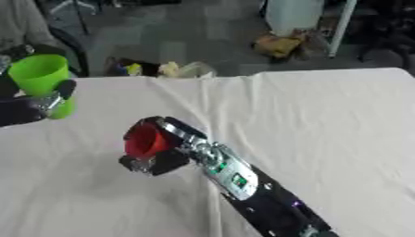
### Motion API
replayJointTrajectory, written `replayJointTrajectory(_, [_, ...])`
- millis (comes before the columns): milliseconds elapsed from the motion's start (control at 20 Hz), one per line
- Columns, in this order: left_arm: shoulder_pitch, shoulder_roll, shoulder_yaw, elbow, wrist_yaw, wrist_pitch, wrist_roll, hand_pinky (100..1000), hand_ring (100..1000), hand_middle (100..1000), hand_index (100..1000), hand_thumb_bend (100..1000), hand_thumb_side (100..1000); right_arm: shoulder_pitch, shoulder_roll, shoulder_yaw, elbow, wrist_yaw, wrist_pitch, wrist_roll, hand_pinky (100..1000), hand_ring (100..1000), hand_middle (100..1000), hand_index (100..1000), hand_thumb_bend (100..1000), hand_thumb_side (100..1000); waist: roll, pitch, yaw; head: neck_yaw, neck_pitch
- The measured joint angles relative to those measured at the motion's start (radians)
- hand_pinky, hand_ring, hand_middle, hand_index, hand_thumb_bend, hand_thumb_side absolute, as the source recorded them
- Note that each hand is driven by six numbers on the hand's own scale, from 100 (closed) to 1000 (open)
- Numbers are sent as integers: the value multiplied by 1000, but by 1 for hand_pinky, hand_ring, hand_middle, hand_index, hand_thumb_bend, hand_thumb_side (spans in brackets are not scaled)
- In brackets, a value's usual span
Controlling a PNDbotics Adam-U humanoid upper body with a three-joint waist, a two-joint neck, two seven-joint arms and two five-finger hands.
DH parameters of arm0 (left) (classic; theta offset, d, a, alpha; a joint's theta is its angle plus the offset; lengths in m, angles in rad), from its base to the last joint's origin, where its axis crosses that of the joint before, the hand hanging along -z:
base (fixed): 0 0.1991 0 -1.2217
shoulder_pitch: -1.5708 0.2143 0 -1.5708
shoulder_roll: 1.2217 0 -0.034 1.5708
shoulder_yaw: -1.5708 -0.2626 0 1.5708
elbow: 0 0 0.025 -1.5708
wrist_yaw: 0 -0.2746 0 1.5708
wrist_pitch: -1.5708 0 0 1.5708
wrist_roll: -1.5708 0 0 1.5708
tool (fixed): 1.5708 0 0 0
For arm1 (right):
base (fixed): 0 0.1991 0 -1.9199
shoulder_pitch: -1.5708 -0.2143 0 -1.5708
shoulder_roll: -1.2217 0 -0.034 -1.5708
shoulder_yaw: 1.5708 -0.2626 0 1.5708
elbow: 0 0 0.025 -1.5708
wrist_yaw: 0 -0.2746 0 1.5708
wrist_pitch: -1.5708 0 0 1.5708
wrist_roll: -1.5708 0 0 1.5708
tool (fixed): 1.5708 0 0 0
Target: Pour the contents of one cup into another cup.
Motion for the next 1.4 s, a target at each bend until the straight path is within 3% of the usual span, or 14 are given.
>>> replayJointTrajectory(800, [-46, 68, -105, -36, -122, -69, -129, 209, 312, 449, 728, 150, 223, 0, 2, -12, 31, -7, -3, -3, 470, 344, 309, 497, 100, 216, 9, 2, -7, 1, -4])
replayJointTrajectory(1400, [-75, 71, -141, -31, -212, -81, -159, 204, 303, 441, 727, 173, 213, 0, 9, -12, 36, -21, 2, 1, 471, 345, 310, 497, 100, 218, 14, 2, -10, 3, -4])
